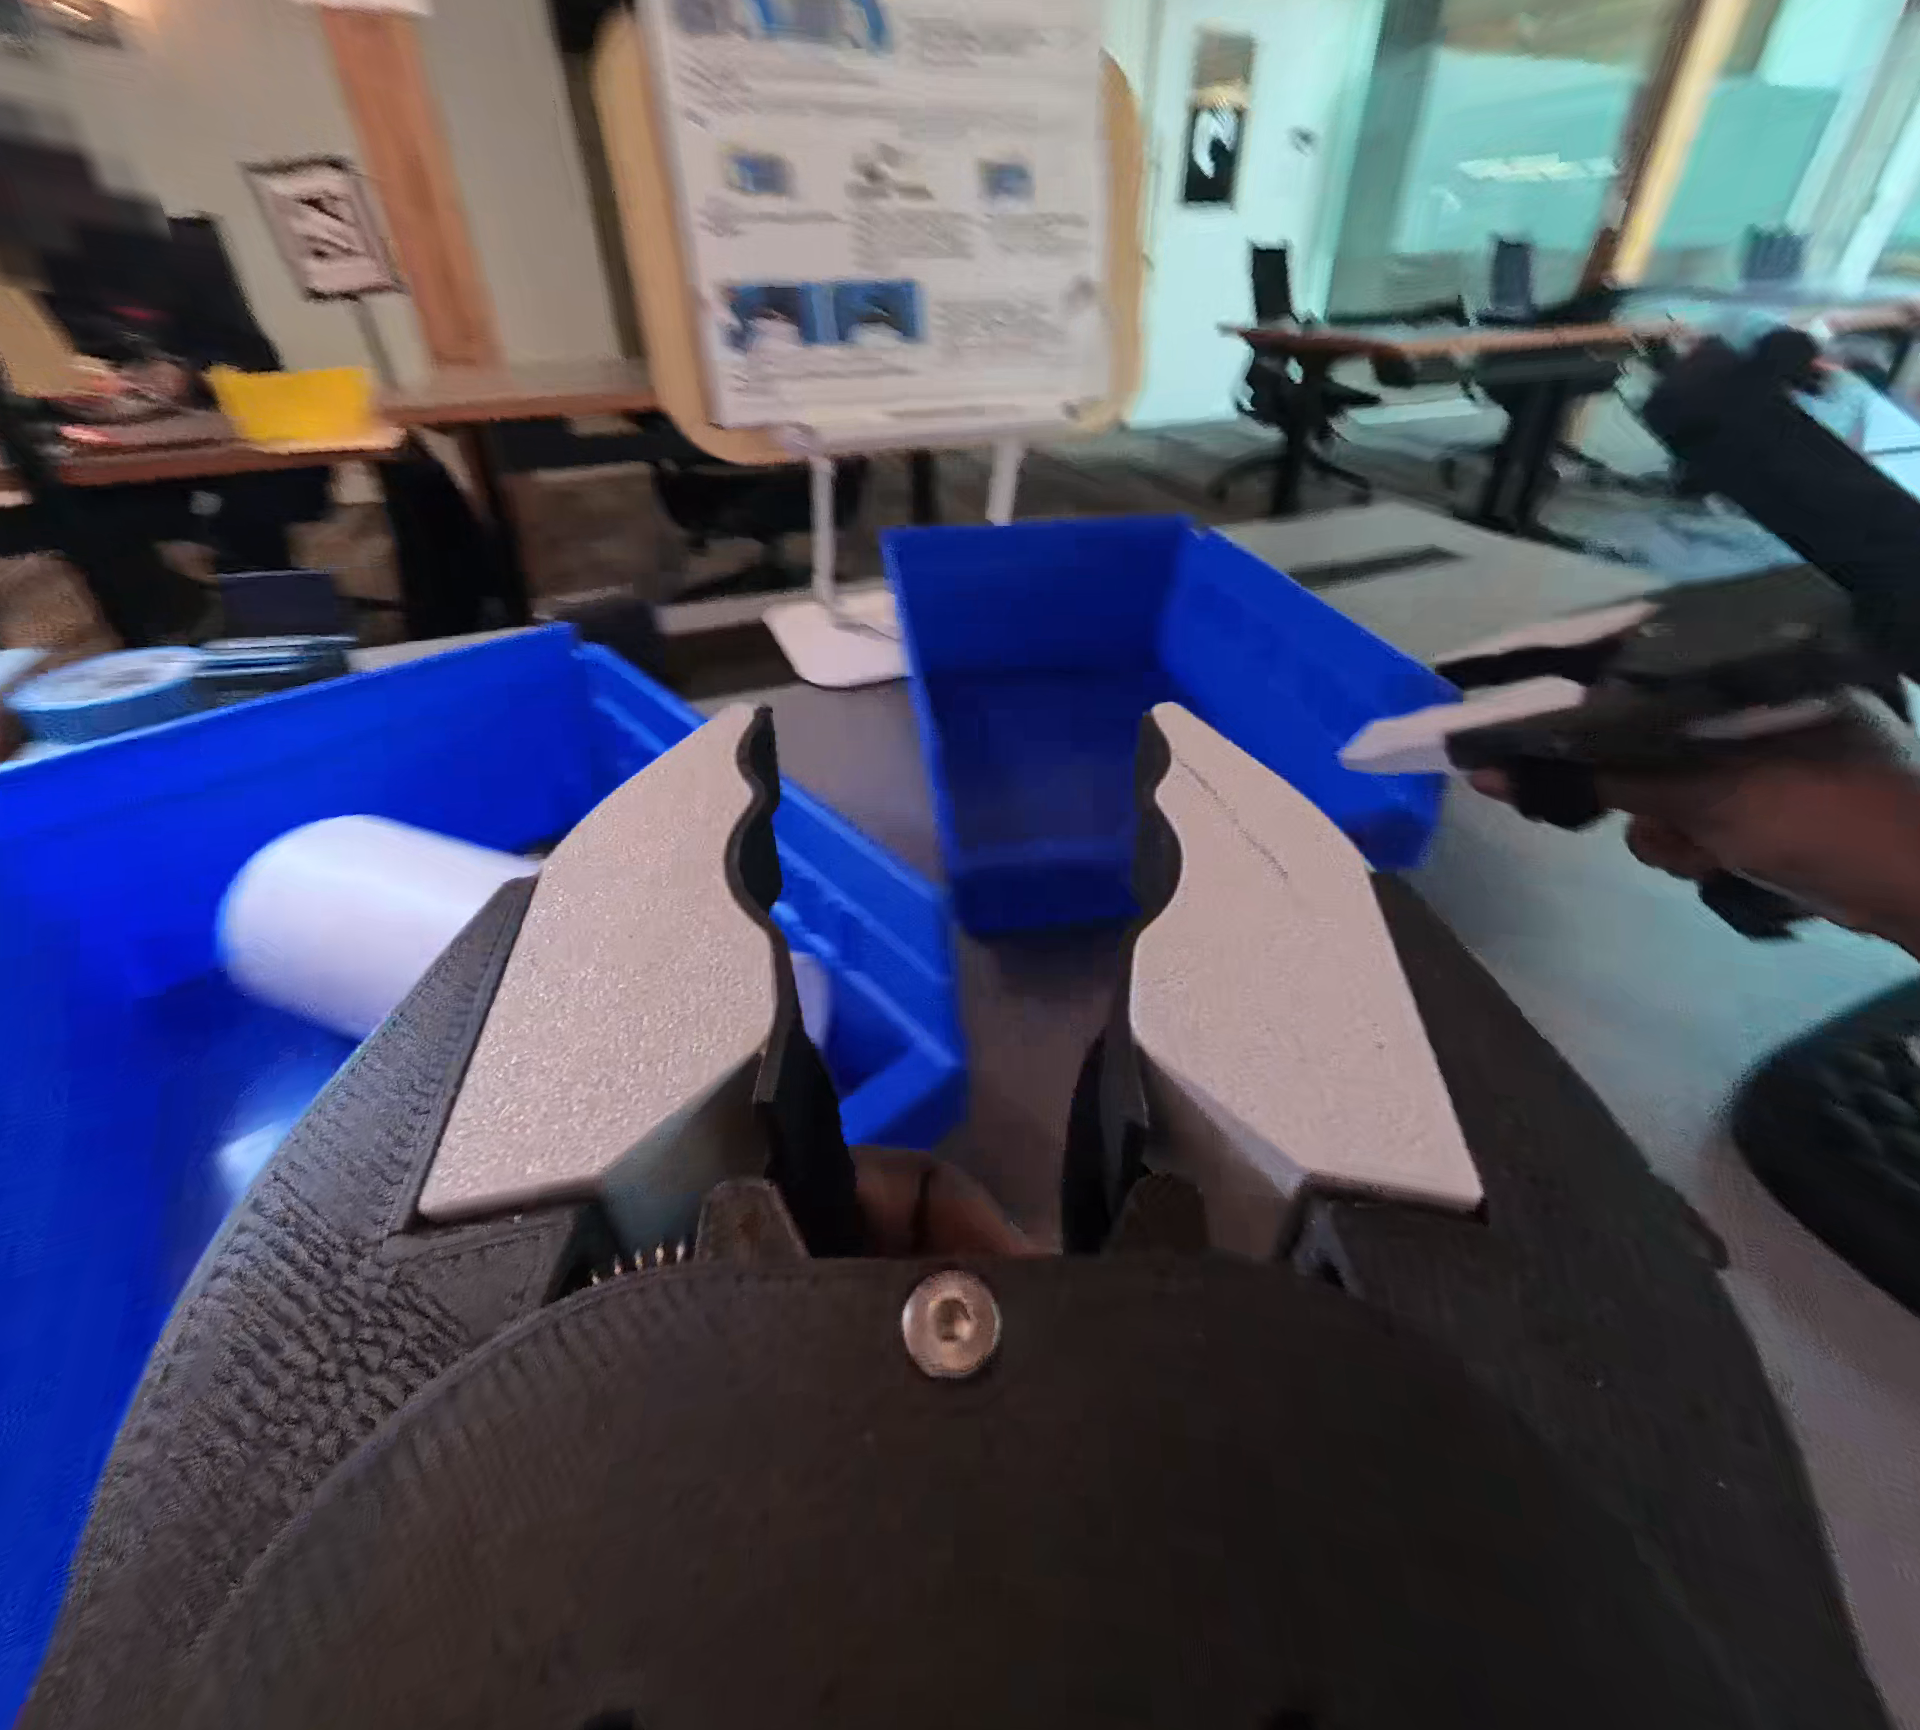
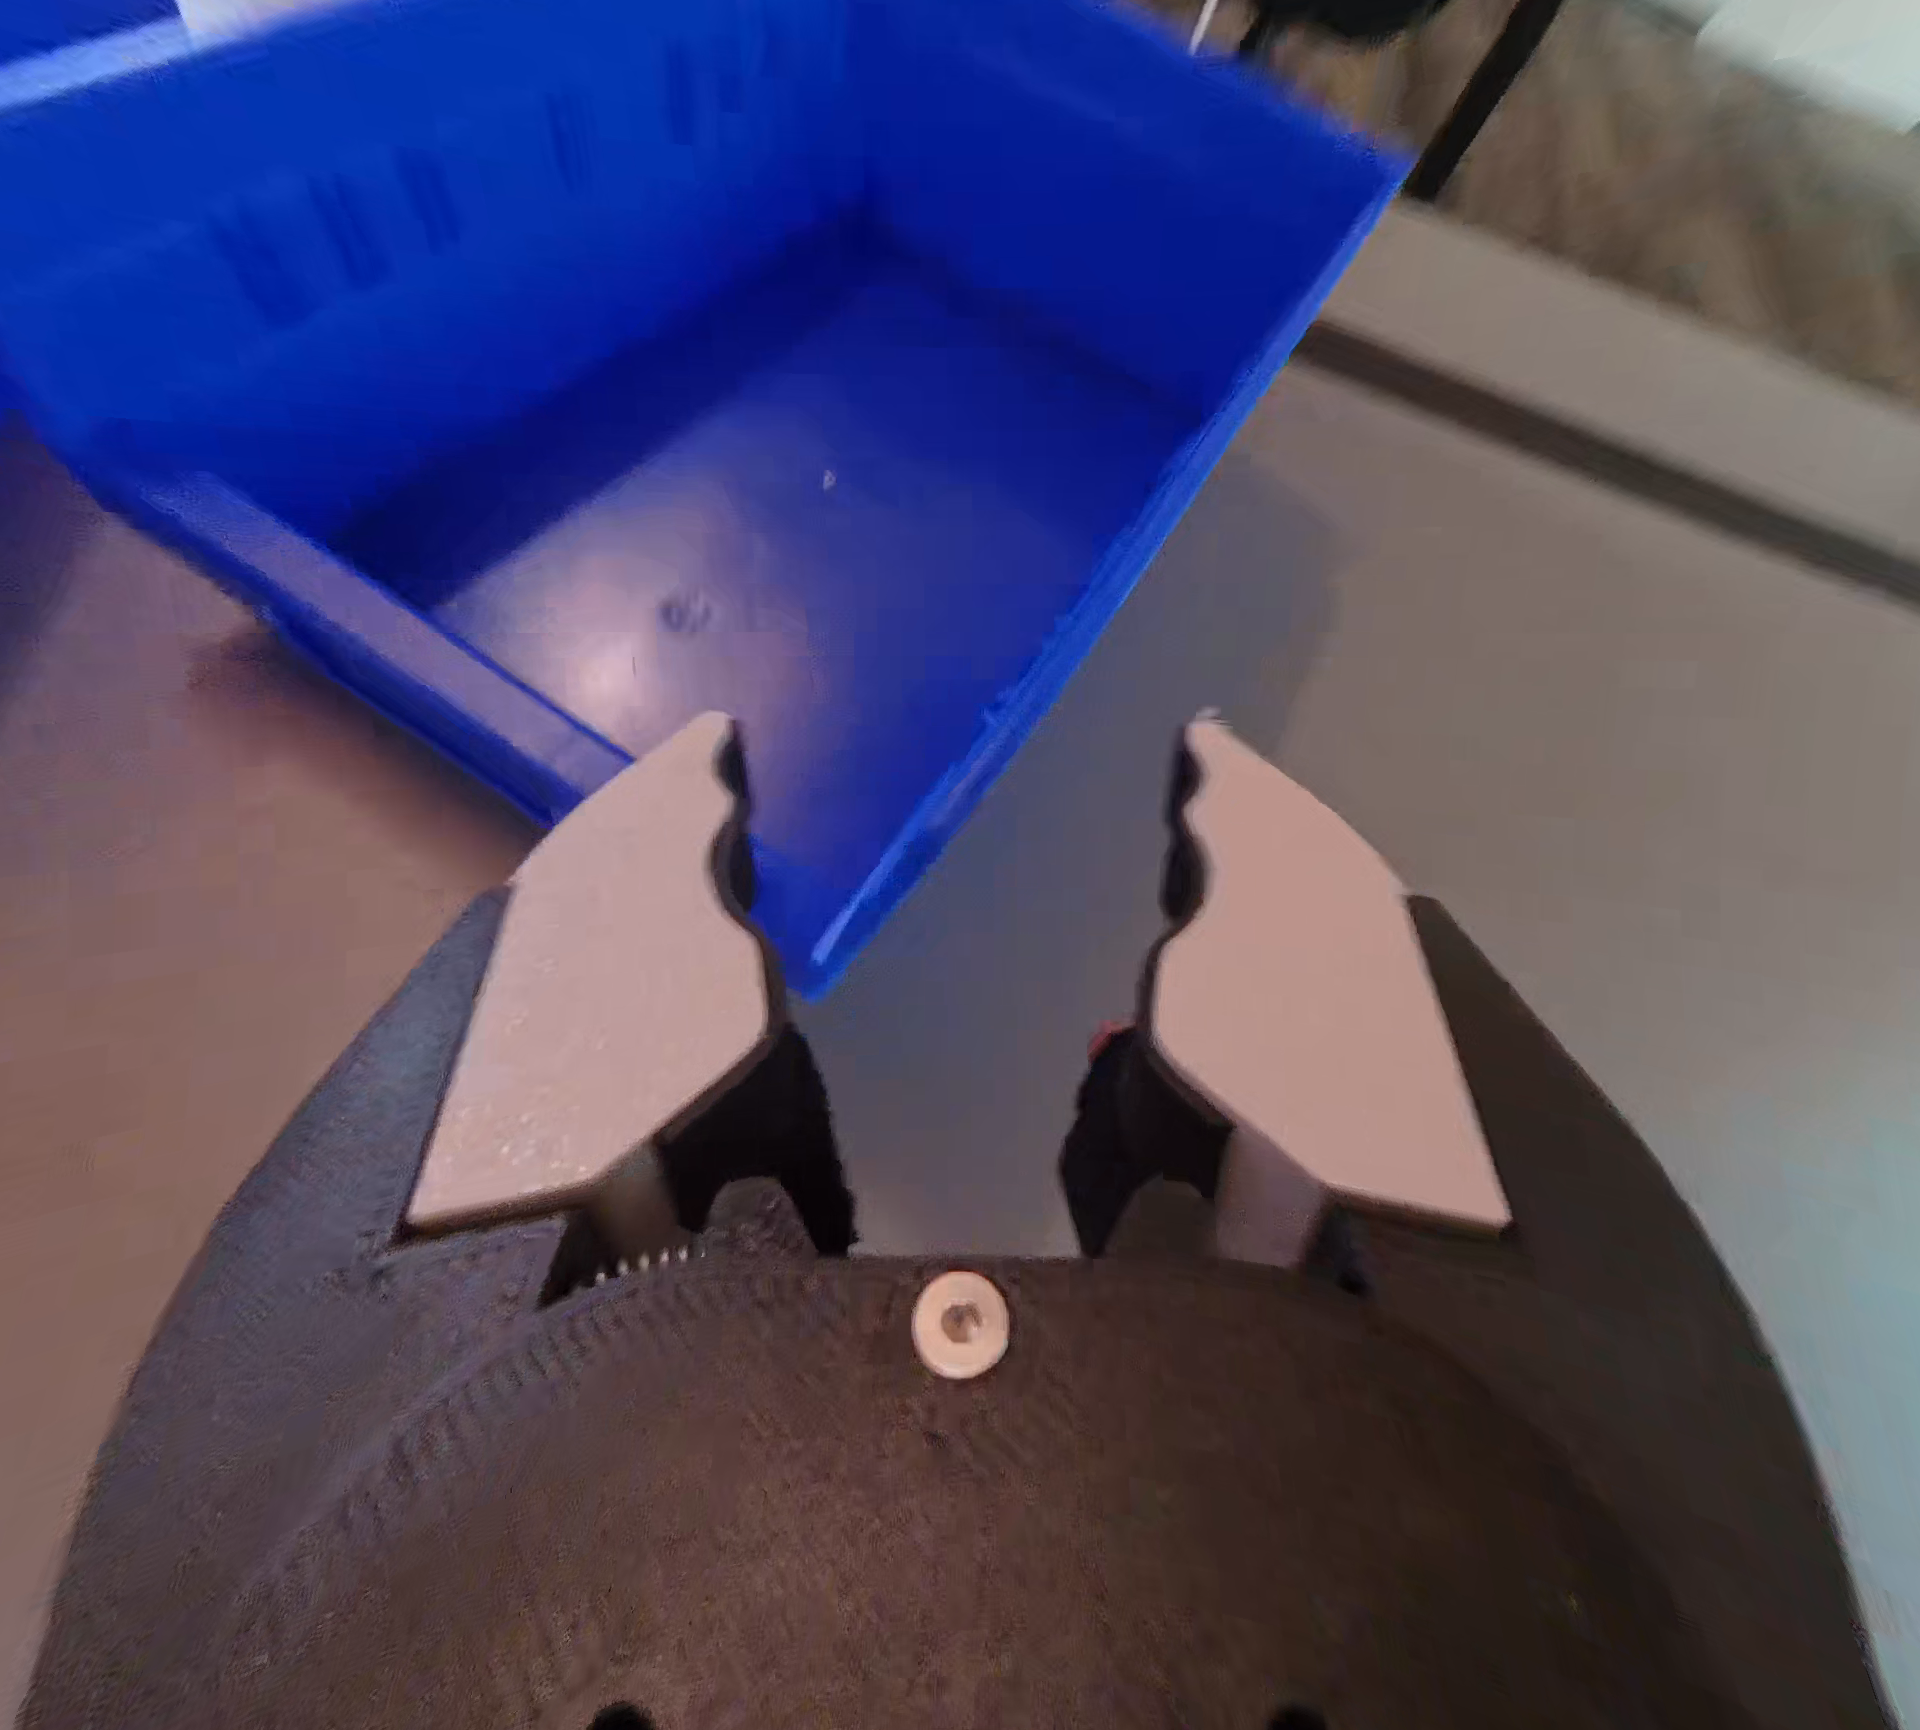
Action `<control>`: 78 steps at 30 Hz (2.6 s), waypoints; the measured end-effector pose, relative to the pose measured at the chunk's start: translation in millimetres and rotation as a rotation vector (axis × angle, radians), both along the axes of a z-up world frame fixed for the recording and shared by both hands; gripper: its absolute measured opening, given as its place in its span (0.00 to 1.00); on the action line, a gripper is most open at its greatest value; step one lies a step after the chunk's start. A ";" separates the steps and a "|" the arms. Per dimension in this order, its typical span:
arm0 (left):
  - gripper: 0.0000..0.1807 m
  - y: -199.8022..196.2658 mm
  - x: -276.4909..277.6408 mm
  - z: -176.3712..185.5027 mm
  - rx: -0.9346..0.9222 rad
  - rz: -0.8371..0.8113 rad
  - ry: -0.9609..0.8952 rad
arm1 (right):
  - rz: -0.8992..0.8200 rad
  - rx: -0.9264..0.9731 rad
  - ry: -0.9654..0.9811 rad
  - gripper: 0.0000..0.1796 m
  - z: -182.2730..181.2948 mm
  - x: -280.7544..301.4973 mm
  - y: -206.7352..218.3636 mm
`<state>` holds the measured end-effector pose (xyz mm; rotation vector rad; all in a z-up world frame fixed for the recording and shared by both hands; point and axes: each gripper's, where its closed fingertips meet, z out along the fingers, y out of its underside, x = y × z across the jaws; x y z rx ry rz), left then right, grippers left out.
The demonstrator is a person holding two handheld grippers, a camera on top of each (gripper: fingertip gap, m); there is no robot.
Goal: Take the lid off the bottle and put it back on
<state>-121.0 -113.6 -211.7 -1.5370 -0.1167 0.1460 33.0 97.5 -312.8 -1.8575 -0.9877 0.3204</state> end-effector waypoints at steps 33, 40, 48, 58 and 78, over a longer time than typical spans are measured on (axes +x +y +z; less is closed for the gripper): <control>0.31 48.7 -27.8 -75.9 -0.385 0.267 0.242 | -0.347 -0.194 -0.015 0.03 -25.8 263.0 68.3; 0.10 48.9 -35.1 -104.3 -0.483 0.230 0.280 | -0.432 -0.215 0.019 0.03 -26.2 301.8 68.8; 0.09 16.7 -35.8 -102.9 -0.450 0.120 0.341 | -0.431 -0.209 0.024 0.03 -26.3 331.6 76.5; 0.06 -3.7 -53.5 -102.5 -0.429 0.159 0.312 | -0.393 -0.187 0.036 0.03 -25.9 361.3 100.8; 0.28 -8.1 -60.6 -31.4 -0.433 -0.242 0.271 | -0.014 0.368 0.344 0.41 148.3 240.6 48.5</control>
